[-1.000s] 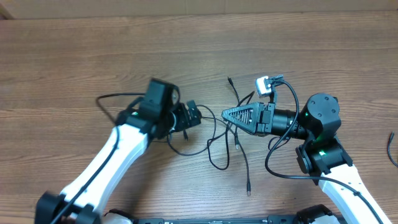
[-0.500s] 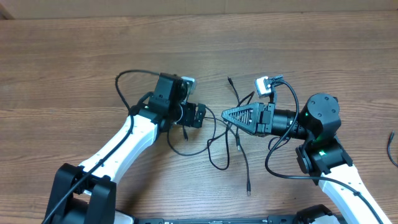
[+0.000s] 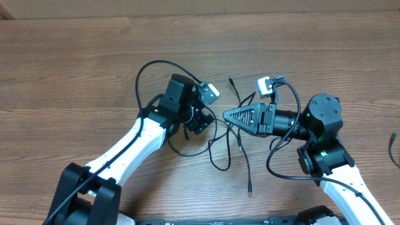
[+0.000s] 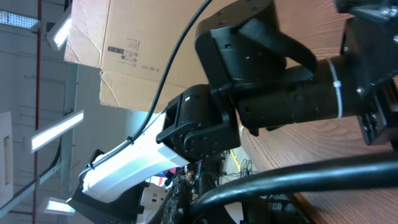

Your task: Untangle cables

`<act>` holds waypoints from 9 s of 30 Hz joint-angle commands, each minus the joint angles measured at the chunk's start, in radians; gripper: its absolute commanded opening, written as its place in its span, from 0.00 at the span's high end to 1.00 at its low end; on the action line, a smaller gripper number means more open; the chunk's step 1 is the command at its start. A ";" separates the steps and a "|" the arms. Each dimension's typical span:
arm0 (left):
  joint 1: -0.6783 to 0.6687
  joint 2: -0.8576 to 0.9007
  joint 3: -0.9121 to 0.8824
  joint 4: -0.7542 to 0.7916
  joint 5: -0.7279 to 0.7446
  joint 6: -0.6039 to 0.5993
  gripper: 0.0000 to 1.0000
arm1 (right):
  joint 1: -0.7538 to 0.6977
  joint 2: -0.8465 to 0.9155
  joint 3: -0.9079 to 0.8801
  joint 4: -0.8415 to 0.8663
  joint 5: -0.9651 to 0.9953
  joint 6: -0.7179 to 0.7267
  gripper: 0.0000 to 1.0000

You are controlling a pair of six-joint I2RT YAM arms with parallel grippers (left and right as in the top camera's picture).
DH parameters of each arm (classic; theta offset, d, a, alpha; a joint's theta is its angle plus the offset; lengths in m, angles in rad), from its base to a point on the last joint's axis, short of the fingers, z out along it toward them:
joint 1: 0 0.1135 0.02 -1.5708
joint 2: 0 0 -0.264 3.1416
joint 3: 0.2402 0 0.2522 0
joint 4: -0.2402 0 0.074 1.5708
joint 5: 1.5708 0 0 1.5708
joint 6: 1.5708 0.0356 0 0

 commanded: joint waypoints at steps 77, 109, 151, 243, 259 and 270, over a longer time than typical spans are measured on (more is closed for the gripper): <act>0.051 0.248 0.008 -0.126 -0.289 -0.855 0.93 | -0.559 -0.157 0.761 -1.670 1.365 -0.463 0.96; 0.177 0.248 0.007 -0.236 -0.003 -1.594 0.94 | -0.736 -0.153 0.914 -1.820 1.294 -0.563 0.96; 0.220 0.248 0.002 -0.183 -0.094 -1.419 0.00 | -0.296 0.446 0.788 -1.641 0.778 -1.029 0.96; 0.220 0.248 0.002 -0.158 -0.093 -1.418 0.00 | -0.134 0.719 0.712 -1.144 1.077 -1.094 0.96; 0.220 0.248 0.002 -0.158 -0.093 -1.418 0.00 | -0.530 0.765 1.177 -0.619 1.271 -1.579 0.96; 0.220 0.248 0.002 -0.158 -0.093 -1.418 0.00 | -0.665 1.090 1.177 -0.496 1.082 -1.483 0.96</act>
